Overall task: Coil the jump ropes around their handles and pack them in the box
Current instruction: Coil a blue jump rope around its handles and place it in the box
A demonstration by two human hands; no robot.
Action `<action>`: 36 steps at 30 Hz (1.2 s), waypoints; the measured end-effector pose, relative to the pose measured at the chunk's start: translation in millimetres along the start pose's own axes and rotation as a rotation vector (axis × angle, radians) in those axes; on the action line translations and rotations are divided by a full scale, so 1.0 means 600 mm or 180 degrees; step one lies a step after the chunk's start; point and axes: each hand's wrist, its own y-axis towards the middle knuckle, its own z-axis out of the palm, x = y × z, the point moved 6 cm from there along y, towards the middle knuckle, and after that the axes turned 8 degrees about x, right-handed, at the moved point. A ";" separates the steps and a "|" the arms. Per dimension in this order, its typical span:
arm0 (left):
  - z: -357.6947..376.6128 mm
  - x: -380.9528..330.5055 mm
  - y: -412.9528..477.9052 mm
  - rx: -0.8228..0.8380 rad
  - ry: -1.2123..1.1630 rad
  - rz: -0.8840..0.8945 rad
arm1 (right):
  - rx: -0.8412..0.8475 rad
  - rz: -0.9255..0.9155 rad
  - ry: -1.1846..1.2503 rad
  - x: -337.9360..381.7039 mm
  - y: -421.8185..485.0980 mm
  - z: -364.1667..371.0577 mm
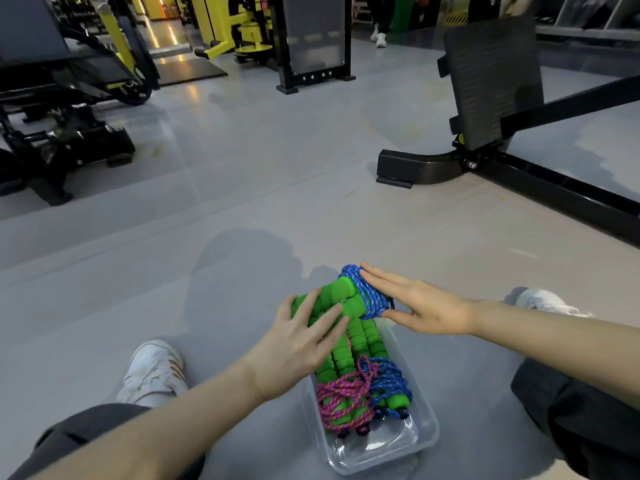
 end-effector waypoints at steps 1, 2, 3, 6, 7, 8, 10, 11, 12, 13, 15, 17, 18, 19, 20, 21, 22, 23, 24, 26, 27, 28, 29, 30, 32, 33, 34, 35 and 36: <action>-0.002 -0.014 0.005 -0.0016 -0.0087 -0.0221 | 0.0068 0.0041 0.0117 -0.003 0.002 0.002; -0.003 -0.034 0.012 -0.0003 -0.0177 -0.0465 | 0.0159 0.0075 0.0184 -0.008 0.003 0.005; -0.001 -0.058 0.017 0.0088 -0.0311 -0.0722 | 0.0281 0.0094 0.0188 -0.011 0.003 0.009; 0.005 -0.118 0.033 0.0356 -0.0711 -0.1494 | 0.0648 0.0102 0.0036 -0.015 0.008 0.021; 0.008 -0.133 0.040 0.0500 -0.0918 -0.1709 | 0.0772 0.0066 -0.0038 -0.012 0.009 0.024; 0.010 -0.147 0.048 0.0650 -0.1141 -0.1895 | 0.0901 0.0039 -0.0133 -0.012 0.010 0.028; 0.013 -0.169 0.062 0.0924 -0.1473 -0.2190 | 0.1120 -0.0008 -0.0420 -0.016 0.009 0.033; 0.015 -0.177 0.068 0.1042 -0.1587 -0.2317 | 0.1207 -0.0029 -0.0615 -0.018 0.008 0.035; 0.019 -0.185 0.074 0.1135 -0.1692 -0.2453 | 0.1280 -0.0047 -0.0826 -0.020 0.007 0.040; 0.026 -0.191 0.077 0.1220 -0.1771 -0.2581 | 0.1341 -0.0059 -0.1073 -0.022 0.008 0.046; 0.038 -0.204 0.079 0.1382 -0.1872 -0.2804 | 0.1466 -0.0074 -0.1619 -0.028 0.011 0.063; 0.050 -0.213 0.079 0.1502 -0.1988 -0.3006 | 0.1453 -0.0143 -0.1770 -0.028 0.014 0.072; 0.056 -0.215 0.079 0.1539 -0.2036 -0.3086 | 0.1312 -0.0318 -0.1758 -0.021 0.014 0.071; 0.058 -0.217 0.081 0.1548 -0.2067 -0.3139 | 0.1072 -0.0582 -0.1765 -0.015 0.013 0.070; 0.060 -0.219 0.083 0.1552 -0.2117 -0.3175 | 0.0834 -0.0839 -0.1830 -0.012 0.010 0.070; 0.061 -0.222 0.086 0.1567 -0.2176 -0.3185 | 0.0688 -0.1006 -0.1979 -0.013 0.006 0.072; 0.062 -0.226 0.087 0.1610 -0.2238 -0.3185 | 0.0615 -0.1045 -0.2101 -0.015 0.003 0.075; 0.063 -0.231 0.089 0.1660 -0.2299 -0.3185 | 0.0602 -0.1020 -0.2153 -0.018 0.003 0.080; 0.065 -0.235 0.090 0.1718 -0.2386 -0.3181 | 0.0581 -0.0985 -0.2173 -0.019 0.004 0.084; 0.070 -0.240 0.092 0.1816 -0.2499 -0.3135 | 0.0543 -0.0945 -0.2164 -0.017 0.007 0.089; 0.072 -0.242 0.093 0.1861 -0.2510 -0.3107 | 0.0468 -0.0947 -0.2179 -0.014 0.008 0.089; 0.074 -0.245 0.094 0.1920 -0.2503 -0.3092 | 0.0409 -0.0941 -0.2175 -0.013 0.007 0.091; 0.075 -0.247 0.094 0.1972 -0.2478 -0.3087 | 0.0339 -0.0893 -0.2155 -0.010 0.007 0.091; 0.078 -0.250 0.094 0.2029 -0.2460 -0.3071 | 0.0275 -0.0832 -0.2087 -0.008 0.006 0.092; 0.084 -0.255 0.091 0.2163 -0.2447 -0.3013 | 0.0190 -0.0714 -0.1909 -0.007 0.005 0.097; 0.087 -0.259 0.089 0.2201 -0.2412 -0.3003 | 0.0192 -0.0665 -0.1832 -0.009 0.004 0.101; 0.089 -0.261 0.088 0.2236 -0.2387 -0.2974 | 0.0180 -0.0637 -0.1777 -0.010 0.003 0.103; 0.090 -0.264 0.088 0.2239 -0.2365 -0.2935 | 0.0162 -0.0628 -0.1733 -0.013 0.001 0.105; 0.088 -0.265 0.086 0.2221 -0.2332 -0.2895 | 0.0141 -0.0625 -0.1705 -0.016 0.000 0.108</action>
